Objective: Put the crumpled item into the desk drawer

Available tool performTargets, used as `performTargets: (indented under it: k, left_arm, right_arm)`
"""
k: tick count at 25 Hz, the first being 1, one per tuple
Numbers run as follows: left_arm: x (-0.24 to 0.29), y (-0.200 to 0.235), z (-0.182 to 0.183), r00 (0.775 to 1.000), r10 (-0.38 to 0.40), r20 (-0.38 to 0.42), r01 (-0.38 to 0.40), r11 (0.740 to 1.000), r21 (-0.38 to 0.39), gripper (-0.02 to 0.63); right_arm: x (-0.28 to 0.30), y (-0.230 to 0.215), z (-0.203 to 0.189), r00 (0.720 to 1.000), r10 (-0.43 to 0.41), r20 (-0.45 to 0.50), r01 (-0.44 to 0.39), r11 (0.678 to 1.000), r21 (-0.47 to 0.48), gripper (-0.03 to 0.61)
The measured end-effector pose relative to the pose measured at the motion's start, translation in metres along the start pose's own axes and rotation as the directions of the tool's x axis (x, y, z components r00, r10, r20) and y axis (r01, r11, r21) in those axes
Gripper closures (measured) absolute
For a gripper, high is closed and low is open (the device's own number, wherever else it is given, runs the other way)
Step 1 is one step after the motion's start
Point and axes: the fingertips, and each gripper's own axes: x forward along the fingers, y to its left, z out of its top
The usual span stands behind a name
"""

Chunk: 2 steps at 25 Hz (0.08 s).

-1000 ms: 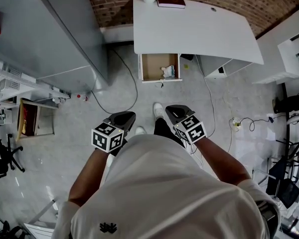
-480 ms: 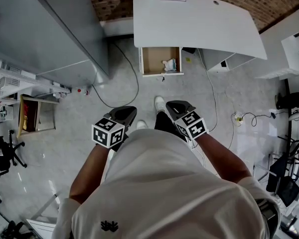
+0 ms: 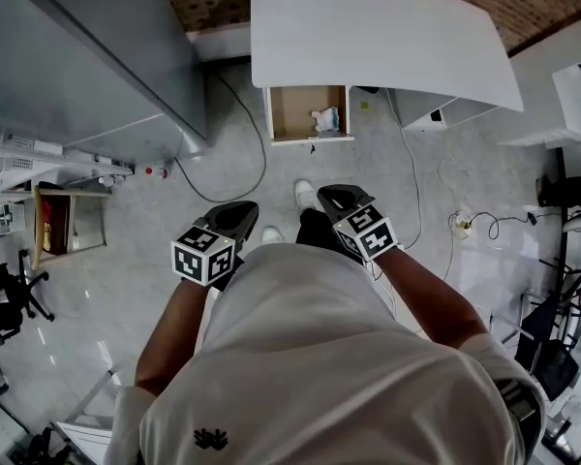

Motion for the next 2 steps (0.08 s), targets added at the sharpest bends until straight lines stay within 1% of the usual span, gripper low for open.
performTargets:
  k: [2]
  left_arm:
    - [0.0082,0.0036,0.0071,1.0,0.006,0.0,-0.006,1.0,-0.003,0.583]
  right_arm:
    - [0.0047,-0.0122,0.0014,1.0,0.001,-0.004,-0.001,1.0,0.002,0.551]
